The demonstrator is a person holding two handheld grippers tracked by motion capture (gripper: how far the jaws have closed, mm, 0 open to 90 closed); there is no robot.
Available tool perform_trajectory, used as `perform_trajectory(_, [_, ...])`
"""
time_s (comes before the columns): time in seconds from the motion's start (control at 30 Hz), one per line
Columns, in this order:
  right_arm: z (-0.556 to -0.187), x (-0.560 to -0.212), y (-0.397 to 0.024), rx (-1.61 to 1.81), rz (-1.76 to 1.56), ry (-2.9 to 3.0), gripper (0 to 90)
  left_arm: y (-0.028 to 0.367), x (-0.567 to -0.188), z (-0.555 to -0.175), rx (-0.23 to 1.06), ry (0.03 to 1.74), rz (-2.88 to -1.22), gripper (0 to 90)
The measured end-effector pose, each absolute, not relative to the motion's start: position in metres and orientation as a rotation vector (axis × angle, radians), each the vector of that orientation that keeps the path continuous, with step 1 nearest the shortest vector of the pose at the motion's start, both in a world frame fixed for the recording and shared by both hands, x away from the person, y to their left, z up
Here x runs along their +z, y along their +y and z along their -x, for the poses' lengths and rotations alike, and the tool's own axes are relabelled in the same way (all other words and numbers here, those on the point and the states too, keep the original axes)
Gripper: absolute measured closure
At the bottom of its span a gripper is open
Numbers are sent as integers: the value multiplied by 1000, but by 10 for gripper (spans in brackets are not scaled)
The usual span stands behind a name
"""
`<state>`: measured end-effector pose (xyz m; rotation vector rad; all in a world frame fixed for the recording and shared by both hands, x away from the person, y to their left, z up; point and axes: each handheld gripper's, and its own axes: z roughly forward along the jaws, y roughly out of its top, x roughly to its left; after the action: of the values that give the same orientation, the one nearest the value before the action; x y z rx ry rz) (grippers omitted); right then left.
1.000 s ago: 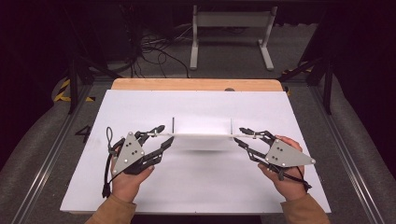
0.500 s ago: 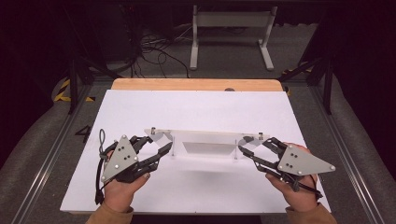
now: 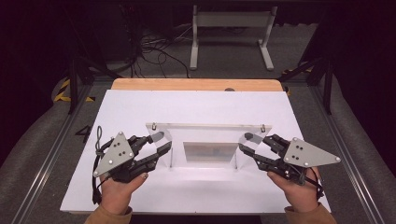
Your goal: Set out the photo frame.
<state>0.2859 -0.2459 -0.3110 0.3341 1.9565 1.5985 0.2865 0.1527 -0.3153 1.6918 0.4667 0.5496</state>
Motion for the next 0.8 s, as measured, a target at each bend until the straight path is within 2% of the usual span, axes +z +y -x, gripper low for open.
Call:
perform_trajectory(0.2, [-293,-314,-247,1650,-341,1934,608,154,-318,-291,540,488,-1661,592])
perform_trajectory(0.43, [-305,-322,-246,1624,-396,1908,555,159,-329,-305,498,543,-1663,500])
perform_trajectory(0.8, [-329,-342,-250,1641,-512,1922,515,156,-349,-325,446,596,-1714,460])
